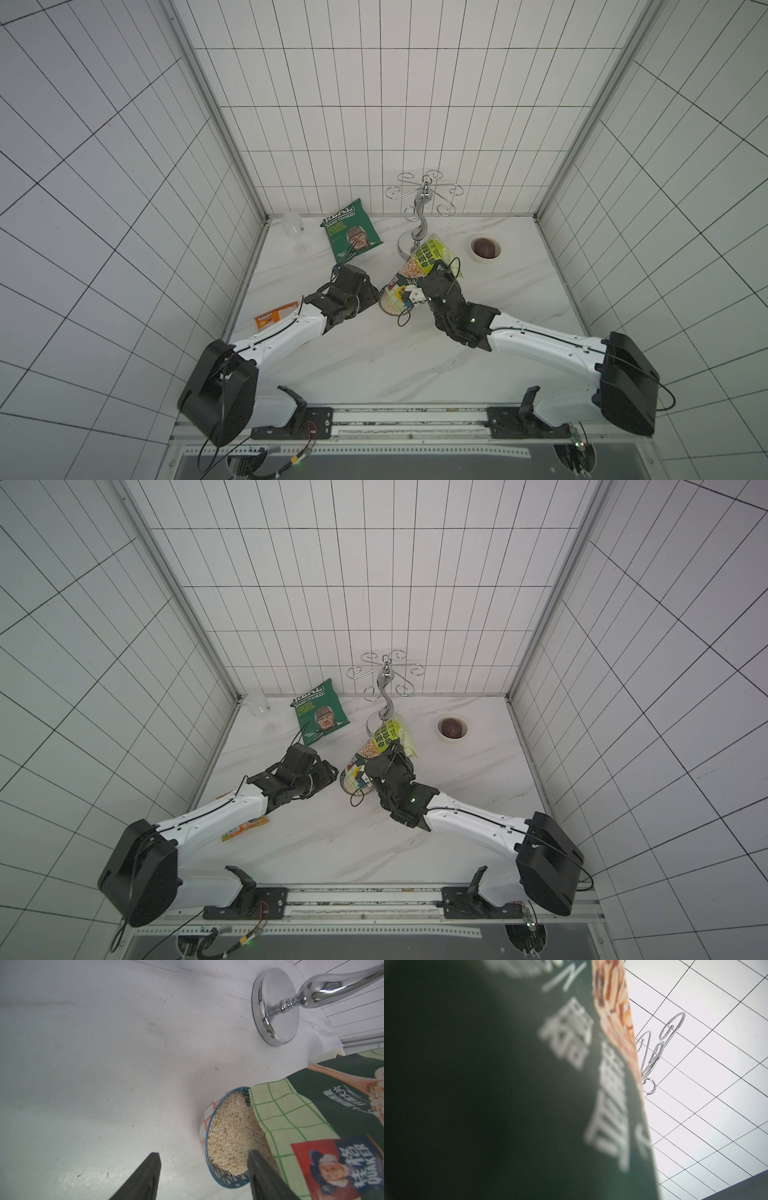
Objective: Pour the oats into the breakfast bowl
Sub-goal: Pour the oats into the bowl.
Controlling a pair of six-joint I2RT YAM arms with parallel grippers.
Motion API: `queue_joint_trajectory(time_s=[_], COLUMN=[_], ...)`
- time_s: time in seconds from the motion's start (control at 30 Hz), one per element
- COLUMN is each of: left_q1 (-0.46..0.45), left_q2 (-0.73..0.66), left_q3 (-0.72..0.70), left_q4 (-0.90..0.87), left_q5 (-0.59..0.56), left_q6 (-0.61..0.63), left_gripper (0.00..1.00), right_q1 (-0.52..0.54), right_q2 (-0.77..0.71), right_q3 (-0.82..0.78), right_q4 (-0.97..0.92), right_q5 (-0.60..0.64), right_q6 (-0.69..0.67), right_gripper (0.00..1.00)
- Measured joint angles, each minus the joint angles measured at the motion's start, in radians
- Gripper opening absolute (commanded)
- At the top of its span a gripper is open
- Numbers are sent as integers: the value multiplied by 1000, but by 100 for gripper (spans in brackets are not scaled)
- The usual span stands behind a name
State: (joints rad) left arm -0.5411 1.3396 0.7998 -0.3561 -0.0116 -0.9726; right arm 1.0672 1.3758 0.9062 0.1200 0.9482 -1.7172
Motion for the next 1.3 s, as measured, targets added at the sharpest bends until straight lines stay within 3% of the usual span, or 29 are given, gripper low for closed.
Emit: queue_joint_trajectory(time_s=[0.3,1.3], left_q1=[0,0], left_q2=[0,0], left_q3=[0,0], left_q4=[0,0], left_q5=[0,0], left_q6=[0,-4], left_gripper=[68,68], right_q1=[-1,-40], right_q2=[-31,-75], right_q3=[-18,-43], right_q4=[-3,-130], right_q5=[8,7], right_q6=[11,233], right_gripper=[0,0])
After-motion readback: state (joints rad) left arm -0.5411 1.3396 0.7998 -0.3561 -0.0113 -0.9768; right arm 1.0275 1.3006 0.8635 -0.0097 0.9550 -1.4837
